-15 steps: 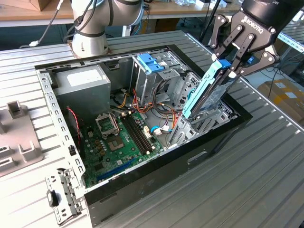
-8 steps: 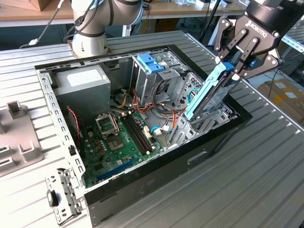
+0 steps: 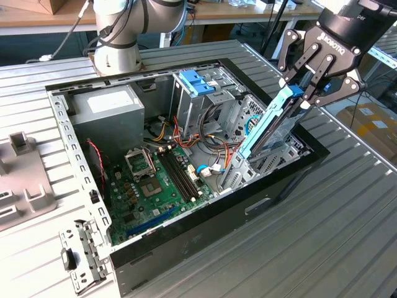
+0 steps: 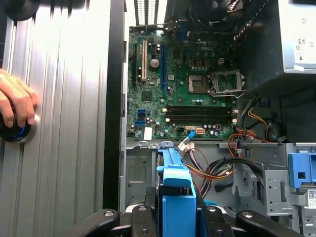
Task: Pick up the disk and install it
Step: 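Insert the disk into the insertion slot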
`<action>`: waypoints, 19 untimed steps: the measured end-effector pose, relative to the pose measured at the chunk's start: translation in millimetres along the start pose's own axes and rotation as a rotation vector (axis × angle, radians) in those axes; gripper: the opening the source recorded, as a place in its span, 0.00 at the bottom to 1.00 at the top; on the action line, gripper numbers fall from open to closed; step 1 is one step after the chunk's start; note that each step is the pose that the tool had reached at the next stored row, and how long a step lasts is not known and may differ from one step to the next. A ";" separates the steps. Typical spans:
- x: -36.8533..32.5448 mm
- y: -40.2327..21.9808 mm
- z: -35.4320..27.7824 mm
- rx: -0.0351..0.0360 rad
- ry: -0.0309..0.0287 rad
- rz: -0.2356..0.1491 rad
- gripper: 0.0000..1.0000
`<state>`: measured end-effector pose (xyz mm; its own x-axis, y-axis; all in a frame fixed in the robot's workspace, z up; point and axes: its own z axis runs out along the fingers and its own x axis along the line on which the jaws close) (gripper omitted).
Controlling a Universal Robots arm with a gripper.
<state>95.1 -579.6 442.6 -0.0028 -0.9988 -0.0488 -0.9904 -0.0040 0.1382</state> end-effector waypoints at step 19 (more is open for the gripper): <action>0.7 0.1 12.0 0.0000 0.0001 0.000 0.37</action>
<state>93.4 -579.7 430.7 -0.0027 -0.9988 -0.0487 -0.9904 -0.0041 0.1382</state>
